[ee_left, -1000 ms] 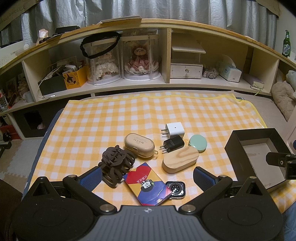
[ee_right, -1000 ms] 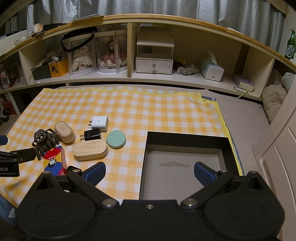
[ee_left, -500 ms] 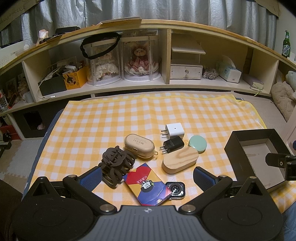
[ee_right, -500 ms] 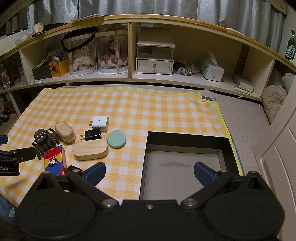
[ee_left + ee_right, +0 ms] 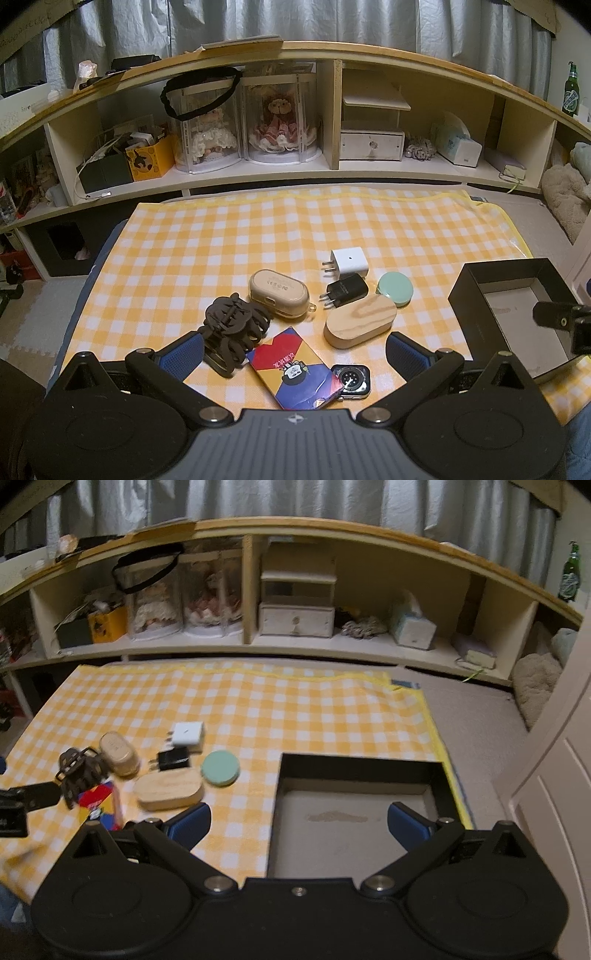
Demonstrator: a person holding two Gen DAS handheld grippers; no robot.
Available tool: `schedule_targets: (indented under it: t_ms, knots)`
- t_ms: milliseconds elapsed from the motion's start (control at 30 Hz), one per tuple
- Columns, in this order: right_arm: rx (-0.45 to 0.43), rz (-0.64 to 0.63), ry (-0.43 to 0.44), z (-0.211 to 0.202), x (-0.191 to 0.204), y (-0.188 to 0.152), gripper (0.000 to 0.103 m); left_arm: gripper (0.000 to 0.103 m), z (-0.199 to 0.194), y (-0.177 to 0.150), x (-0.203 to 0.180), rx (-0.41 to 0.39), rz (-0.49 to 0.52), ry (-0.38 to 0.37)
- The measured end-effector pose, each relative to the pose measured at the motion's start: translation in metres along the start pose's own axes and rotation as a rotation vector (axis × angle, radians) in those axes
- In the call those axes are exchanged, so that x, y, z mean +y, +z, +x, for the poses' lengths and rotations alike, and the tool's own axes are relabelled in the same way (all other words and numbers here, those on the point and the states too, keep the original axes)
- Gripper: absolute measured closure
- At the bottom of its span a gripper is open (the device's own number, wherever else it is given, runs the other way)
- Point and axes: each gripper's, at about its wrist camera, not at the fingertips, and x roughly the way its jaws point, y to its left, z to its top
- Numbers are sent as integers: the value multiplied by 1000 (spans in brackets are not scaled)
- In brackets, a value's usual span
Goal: Organize rigid objects
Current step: 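Lower the left tool onto the black claw clip and close it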
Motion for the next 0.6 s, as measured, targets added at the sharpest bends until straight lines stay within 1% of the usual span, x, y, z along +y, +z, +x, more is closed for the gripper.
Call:
schedule_targets:
  t_ms: [133,233,300,433,600]
  knots:
    - [-36,55,-48,2,-23,9,0,0,4,6,0,-11,2,9]
    - [-33,87,-82,11,-46,15,0,0,-1,11,1,-18,2,15]
    - [-12,103,-104,20,-61,18,0,0,2,13,4,-21,0,22]
    - [57,140,-146,43,-93,16,1,0,10,18,13,-29,-2,52]
    - [121,171,-167,66,-127,5,14,0,21,28,30,-14,-33,56]
